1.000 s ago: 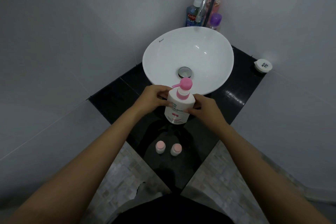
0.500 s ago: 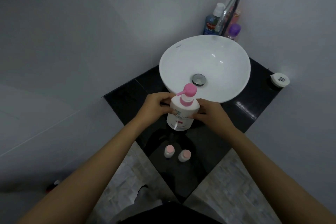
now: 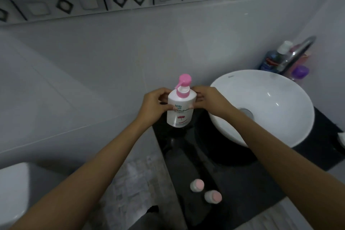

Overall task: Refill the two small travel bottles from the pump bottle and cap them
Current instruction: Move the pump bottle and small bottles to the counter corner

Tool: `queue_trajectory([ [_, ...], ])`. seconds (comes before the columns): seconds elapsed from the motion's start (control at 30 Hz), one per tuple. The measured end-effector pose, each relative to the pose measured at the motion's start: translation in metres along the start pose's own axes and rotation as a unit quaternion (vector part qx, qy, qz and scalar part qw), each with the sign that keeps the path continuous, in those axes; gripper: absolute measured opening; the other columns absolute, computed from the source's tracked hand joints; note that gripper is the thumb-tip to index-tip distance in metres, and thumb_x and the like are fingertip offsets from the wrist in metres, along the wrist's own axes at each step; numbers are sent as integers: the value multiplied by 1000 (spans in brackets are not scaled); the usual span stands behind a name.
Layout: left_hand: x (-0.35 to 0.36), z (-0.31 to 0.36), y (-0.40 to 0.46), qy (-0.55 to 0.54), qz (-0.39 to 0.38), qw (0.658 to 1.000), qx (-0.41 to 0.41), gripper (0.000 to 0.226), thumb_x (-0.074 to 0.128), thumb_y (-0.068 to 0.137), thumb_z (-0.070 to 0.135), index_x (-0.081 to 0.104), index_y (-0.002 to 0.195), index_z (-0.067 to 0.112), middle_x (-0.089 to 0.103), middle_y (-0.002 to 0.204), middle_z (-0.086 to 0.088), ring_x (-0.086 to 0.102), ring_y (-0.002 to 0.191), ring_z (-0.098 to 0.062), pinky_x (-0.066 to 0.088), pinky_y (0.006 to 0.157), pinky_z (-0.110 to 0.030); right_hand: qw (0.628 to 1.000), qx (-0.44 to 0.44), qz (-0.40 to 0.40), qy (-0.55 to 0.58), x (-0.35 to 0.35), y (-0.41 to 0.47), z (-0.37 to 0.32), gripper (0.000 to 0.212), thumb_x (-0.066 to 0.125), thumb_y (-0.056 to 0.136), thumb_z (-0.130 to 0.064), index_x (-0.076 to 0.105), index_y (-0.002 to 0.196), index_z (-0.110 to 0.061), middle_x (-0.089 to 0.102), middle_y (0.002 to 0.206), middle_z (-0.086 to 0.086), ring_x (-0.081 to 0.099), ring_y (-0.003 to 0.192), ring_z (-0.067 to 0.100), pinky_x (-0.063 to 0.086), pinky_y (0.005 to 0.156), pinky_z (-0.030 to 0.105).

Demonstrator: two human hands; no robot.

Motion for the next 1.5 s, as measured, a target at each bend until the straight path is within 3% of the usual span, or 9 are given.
queue_trajectory([
  [0.13, -18, -12, 21, 33, 41, 998, -22, 41, 84, 61, 1, 68, 98, 7, 67, 88, 4, 60, 72, 7, 47, 69, -4, 999, -3, -43, 18, 7, 47, -4, 48, 75, 73, 1, 61, 118, -9, 69, 114, 11, 65, 106, 24, 50, 97, 47],
  [0.4, -26, -44, 49, 35, 87, 991, -94, 43, 85, 58, 1, 64, 95, 3, 67, 90, -4, 62, 81, -16, 50, 70, -16, 997, 2, -75, 13, 22, 102, 1, 48, 71, 74, 5, 61, 120, -5, 68, 114, 14, 63, 105, 25, 50, 97, 44],
  [0.57, -22, -57, 57, 12, 99, 988, -119, 44, 85, 56, -3, 64, 94, 1, 66, 90, -5, 60, 79, -16, 48, 62, -5, 996, 16, -87, 13, 27, 114, 5, 48, 71, 74, 6, 61, 120, -4, 68, 114, 15, 63, 107, 27, 49, 97, 44],
  [0.77, -22, -61, 64, 5, 107, 986, -130, 45, 85, 57, -3, 63, 96, 0, 66, 93, -7, 61, 82, -18, 50, 67, -13, 996, 14, -92, -4, 27, 123, 5, 51, 71, 74, 6, 59, 123, -4, 66, 118, 16, 62, 108, 27, 48, 94, 34],
  [0.97, -20, -63, 65, 9, 132, 984, -118, 42, 85, 60, 2, 67, 97, 7, 68, 92, -4, 62, 80, -14, 48, 64, -3, 997, 11, -72, -17, 27, 126, 7, 49, 71, 75, 3, 61, 121, -7, 67, 117, 12, 60, 100, 18, 46, 87, 29],
  [1.17, -17, -63, 58, 33, 143, 984, -98, 44, 83, 66, 10, 66, 106, 11, 65, 96, 4, 61, 88, -11, 44, 72, -7, 997, 24, -45, -49, 32, 125, 9, 39, 72, 75, -4, 64, 113, -8, 68, 110, 11, 62, 96, 21, 45, 81, 28],
  [1.27, -21, -65, 54, 48, 134, 984, -103, 49, 84, 65, 12, 63, 109, 10, 65, 100, -1, 61, 87, -15, 43, 69, -9, 997, 52, -35, -50, 32, 121, 10, 38, 74, 75, -6, 62, 111, -6, 67, 107, 14, 62, 99, 28, 49, 83, 33],
  [1.37, -27, -69, 40, 66, 153, 980, -107, 54, 84, 65, 10, 61, 114, 8, 61, 100, -4, 59, 84, -17, 42, 66, -10, 995, 82, -30, -51, 29, 110, 13, 53, 76, 75, -7, 56, 124, -3, 62, 117, 18, 59, 107, 30, 47, 90, 34],
  [1.5, -34, -72, 13, 74, 154, 979, -109, 42, 81, 71, 13, 64, 109, 10, 62, 95, -6, 59, 78, -18, 43, 63, -10, 989, 141, -19, -43, 23, 81, 13, 65, 78, 74, -9, 49, 133, -4, 57, 129, 19, 55, 117, 31, 44, 101, 37],
])
Point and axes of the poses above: each hand's wrist, its own y-axis towards the middle knuckle, its own x-axis out of the palm, z = x × y, the point moved 1 cm from there along y, towards the middle knuckle
